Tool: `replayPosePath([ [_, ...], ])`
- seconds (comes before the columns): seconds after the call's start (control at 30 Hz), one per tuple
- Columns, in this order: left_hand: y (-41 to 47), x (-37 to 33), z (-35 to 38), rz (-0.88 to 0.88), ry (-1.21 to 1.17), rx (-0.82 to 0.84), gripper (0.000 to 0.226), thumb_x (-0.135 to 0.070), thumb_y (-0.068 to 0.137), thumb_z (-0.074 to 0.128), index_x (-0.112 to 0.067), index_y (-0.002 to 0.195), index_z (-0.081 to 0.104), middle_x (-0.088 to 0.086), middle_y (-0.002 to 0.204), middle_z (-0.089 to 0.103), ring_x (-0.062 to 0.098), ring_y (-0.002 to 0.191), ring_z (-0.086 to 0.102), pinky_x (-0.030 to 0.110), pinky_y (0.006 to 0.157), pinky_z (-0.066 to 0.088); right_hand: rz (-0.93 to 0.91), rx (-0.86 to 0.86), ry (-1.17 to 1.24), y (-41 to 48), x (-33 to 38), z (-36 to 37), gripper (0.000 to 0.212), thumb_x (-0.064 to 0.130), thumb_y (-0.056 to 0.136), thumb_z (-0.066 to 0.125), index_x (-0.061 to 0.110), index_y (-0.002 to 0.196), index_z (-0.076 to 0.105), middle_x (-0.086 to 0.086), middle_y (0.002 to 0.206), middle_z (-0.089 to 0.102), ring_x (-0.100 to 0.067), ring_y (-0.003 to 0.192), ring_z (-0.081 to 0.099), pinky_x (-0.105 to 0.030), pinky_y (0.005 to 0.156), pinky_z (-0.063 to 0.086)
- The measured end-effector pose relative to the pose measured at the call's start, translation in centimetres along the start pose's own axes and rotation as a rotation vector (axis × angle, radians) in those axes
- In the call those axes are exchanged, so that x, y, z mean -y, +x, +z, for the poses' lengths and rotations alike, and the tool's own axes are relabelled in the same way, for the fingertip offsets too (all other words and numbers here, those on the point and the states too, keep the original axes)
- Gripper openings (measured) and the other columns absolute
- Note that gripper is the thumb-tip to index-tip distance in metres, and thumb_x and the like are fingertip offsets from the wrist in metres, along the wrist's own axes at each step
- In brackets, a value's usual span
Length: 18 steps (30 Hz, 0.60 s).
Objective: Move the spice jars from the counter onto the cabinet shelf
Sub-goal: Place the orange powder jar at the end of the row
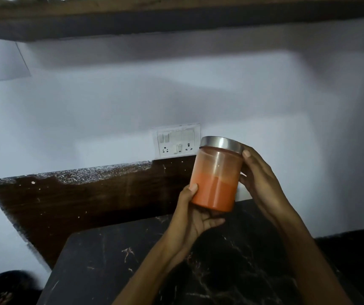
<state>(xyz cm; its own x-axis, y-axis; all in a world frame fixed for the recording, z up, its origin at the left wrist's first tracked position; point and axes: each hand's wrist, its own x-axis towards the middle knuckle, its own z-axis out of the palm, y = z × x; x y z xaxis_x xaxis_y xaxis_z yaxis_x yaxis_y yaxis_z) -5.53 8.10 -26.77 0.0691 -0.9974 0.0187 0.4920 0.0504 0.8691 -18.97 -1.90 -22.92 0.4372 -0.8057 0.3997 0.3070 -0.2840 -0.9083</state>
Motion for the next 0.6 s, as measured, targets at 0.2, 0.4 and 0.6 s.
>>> replayPosePath([
  [0.2, -0.1, -0.6, 2.2, -0.107, -0.207, 0.108, 0.078, -0.068, 0.078, 0.038, -0.010, 0.130, 0.048, 0.020, 0.110, 0.065, 0.025, 0.082, 0.066, 0.030, 0.068, 0.050, 0.022, 0.053, 0.125, 0.5, 0.9, -0.1, 0.040, 0.042, 0.088, 0.037, 0.025, 0.120, 0.055, 0.007, 0.112, 0.066, -0.007, 0.105, 0.063, -0.023, 0.079, 0.054],
  [0.4, -0.2, -1.2, 3.6, -0.212, -0.416, 0.155, 0.082, -0.069, 0.082, 0.033, -0.003, 0.126, 0.053, 0.020, 0.101, 0.065, 0.021, 0.070, 0.065, 0.027, 0.059, 0.052, 0.099, 0.091, 0.307, 0.3, 1.8, 0.4, 0.043, 0.043, 0.085, 0.040, 0.018, 0.119, 0.052, -0.002, 0.108, 0.064, -0.010, 0.100, 0.064, -0.025, 0.082, 0.054],
  [0.6, -0.5, -1.7, 4.0, -0.293, -0.550, 0.209, 0.083, -0.068, 0.082, 0.039, 0.001, 0.122, 0.060, 0.024, 0.119, 0.058, 0.025, 0.076, 0.067, 0.032, 0.065, 0.057, 0.103, 0.047, 0.320, 0.5, 2.4, 0.8, 0.054, 0.051, 0.079, 0.060, 0.015, 0.119, 0.054, -0.007, 0.111, 0.063, -0.018, 0.104, 0.061, -0.030, 0.081, 0.054],
])
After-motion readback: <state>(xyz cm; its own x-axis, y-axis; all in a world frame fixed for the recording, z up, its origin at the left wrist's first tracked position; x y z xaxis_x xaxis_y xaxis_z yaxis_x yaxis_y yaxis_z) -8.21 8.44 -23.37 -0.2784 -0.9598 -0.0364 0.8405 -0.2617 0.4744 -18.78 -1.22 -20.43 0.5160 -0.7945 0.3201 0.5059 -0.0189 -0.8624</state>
